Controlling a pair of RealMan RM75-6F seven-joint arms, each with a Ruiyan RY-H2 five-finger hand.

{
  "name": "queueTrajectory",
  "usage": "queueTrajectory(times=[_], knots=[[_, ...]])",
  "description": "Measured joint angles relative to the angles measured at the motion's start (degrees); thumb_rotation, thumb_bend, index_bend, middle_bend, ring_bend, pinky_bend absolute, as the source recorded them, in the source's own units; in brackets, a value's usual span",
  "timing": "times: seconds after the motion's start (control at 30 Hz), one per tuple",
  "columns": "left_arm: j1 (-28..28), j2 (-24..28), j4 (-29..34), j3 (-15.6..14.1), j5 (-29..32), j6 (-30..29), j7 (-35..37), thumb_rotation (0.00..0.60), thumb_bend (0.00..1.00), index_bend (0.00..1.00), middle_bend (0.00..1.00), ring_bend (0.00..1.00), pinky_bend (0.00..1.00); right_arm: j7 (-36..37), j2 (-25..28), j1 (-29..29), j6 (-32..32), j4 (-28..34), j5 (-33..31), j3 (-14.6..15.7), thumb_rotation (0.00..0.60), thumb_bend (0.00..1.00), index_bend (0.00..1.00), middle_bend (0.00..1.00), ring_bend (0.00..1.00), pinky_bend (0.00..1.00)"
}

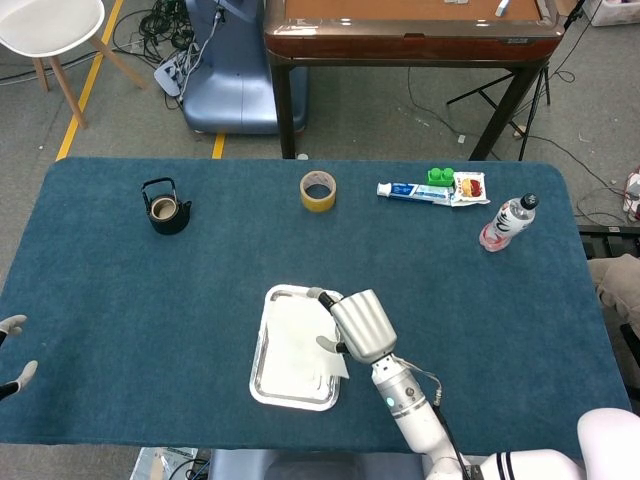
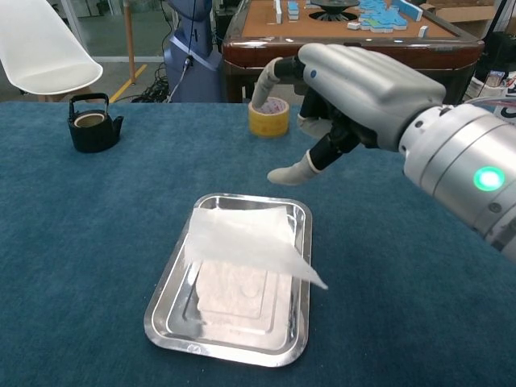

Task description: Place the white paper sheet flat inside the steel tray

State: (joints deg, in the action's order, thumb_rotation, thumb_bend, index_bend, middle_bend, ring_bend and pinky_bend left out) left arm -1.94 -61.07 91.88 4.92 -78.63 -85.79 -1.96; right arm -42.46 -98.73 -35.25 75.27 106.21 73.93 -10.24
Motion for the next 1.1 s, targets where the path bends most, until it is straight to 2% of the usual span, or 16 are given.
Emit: queueTrajectory(times=[0.37, 0.53, 0.63, 0.7, 0.9, 0.97, 1.1], knots=[[0.06, 0.08, -0.18, 0.12, 0.2, -0.03, 0.28, 0.6, 0.24, 0.26, 0.37, 0.35, 0.56, 0.77, 1.03, -0.34, -2.27, -2.28, -0.98, 0.0, 0.6, 0.0, 0.31, 1.0, 1.0, 1.0], [0.07, 0.06, -0.17, 0.12, 0.18, -0.07, 0.23, 0.6, 0.24, 0.26, 0.37, 0.35, 0.56, 1.2, 2.59, -0.88, -4.3, -3.14, -1.88, -0.03, 0.6, 0.02, 0.35, 1.0, 1.0, 1.0], [0.05, 0.01, -0.2, 0.11, 0.18, -0.03, 0.17, 0.6, 0.24, 0.26, 0.37, 0.35, 0.56, 1.2, 3.41, -1.26, -5.38, -3.71, -2.43, -0.04, 0.6, 0.11, 0.39, 1.0, 1.0, 1.0], [0.04, 0.05, -0.19, 0.1, 0.19, 0.03, 0.2, 0.6, 0.24, 0.26, 0.37, 0.35, 0.56, 1.13, 4.0, -1.57, -6.19, -4.18, -2.91, -0.04, 0.6, 0.2, 0.42, 1.0, 1.0, 1.0], [0.1, 0.05, -0.11, 0.09, 0.16, -0.07, 0.18, 0.6, 0.24, 0.26, 0.37, 0.35, 0.56, 0.37, 5.22, -2.53, -7.63, -6.19, -4.05, -0.29, 0.6, 0.57, 0.43, 1.0, 1.0, 1.0], [0.13, 0.12, -0.04, 0.1, 0.19, -0.11, 0.18, 0.6, 0.24, 0.26, 0.37, 0.35, 0.56, 0.35, 5.49, -2.85, -8.25, -6.92, -4.33, -0.32, 0.6, 0.66, 0.44, 1.0, 1.0, 1.0], [0.15, 0.13, -0.04, 0.15, 0.39, -0.06, 0.11, 0.6, 0.24, 0.26, 0.37, 0.35, 0.56, 0.38, 6.38, -3.63, -10.42, -8.07, -5.15, -0.06, 0.6, 0.74, 0.44, 1.0, 1.0, 1.0]])
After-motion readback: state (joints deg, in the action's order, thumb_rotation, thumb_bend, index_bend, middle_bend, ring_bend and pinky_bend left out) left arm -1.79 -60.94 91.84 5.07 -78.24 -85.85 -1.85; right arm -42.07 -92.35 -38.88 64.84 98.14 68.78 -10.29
